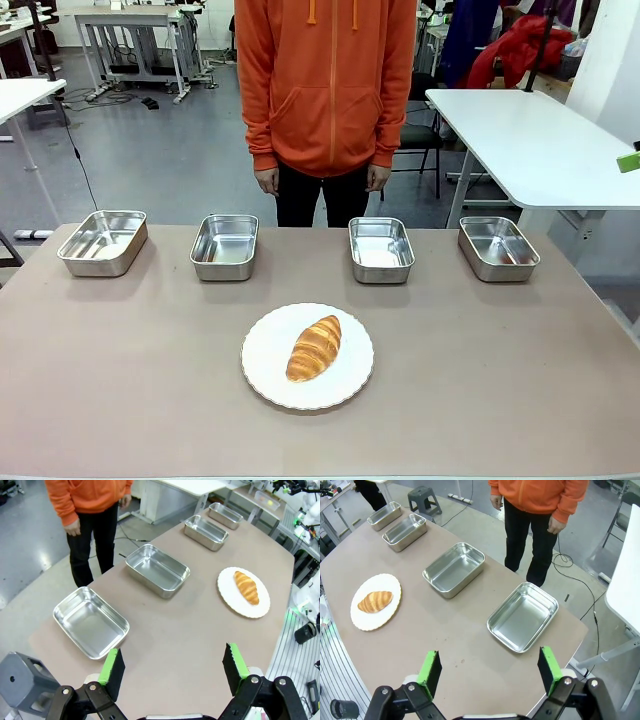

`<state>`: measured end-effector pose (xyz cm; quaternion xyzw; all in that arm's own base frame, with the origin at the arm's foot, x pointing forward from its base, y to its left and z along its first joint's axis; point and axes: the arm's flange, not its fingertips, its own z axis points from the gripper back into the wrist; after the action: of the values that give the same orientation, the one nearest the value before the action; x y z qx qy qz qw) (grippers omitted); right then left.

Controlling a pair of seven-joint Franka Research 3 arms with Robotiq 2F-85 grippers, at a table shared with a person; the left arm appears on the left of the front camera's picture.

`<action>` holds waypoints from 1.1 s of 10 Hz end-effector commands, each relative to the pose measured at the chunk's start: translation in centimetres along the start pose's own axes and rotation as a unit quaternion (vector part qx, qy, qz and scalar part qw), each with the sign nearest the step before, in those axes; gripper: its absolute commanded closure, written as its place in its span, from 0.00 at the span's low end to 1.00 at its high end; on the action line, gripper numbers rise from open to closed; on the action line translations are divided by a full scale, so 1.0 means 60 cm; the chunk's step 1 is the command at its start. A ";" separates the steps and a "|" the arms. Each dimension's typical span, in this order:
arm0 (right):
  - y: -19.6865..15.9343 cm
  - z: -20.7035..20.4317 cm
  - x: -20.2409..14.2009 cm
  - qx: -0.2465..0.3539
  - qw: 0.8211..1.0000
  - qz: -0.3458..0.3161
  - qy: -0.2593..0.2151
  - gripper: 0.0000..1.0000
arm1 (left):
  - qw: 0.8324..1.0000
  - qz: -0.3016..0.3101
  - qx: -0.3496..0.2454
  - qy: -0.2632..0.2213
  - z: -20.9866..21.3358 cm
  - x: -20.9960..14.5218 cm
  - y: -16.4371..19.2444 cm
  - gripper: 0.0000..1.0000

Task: Place the bread in the container.
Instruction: Place the Butter Roll into the Airtight Container indicated by the human.

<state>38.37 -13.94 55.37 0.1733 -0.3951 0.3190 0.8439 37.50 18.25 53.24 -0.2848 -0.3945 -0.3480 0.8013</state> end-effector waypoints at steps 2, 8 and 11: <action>-0.004 -0.001 0.000 0.003 1.000 0.011 -0.012 0.00 | 1.000 -0.003 -0.003 -0.007 0.002 0.002 -0.003 0.00; -0.004 -0.001 0.000 0.003 1.000 0.011 -0.012 0.00 | 1.000 -0.003 -0.003 -0.007 0.002 0.002 -0.003 0.00; -0.004 -0.001 0.000 0.003 1.000 0.011 -0.012 0.00 | 1.000 -0.003 -0.003 -0.007 0.002 0.002 -0.003 0.00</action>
<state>38.37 -13.94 55.37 0.1732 -0.3951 0.3191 0.8438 37.50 18.25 53.24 -0.2848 -0.3945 -0.3480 0.8013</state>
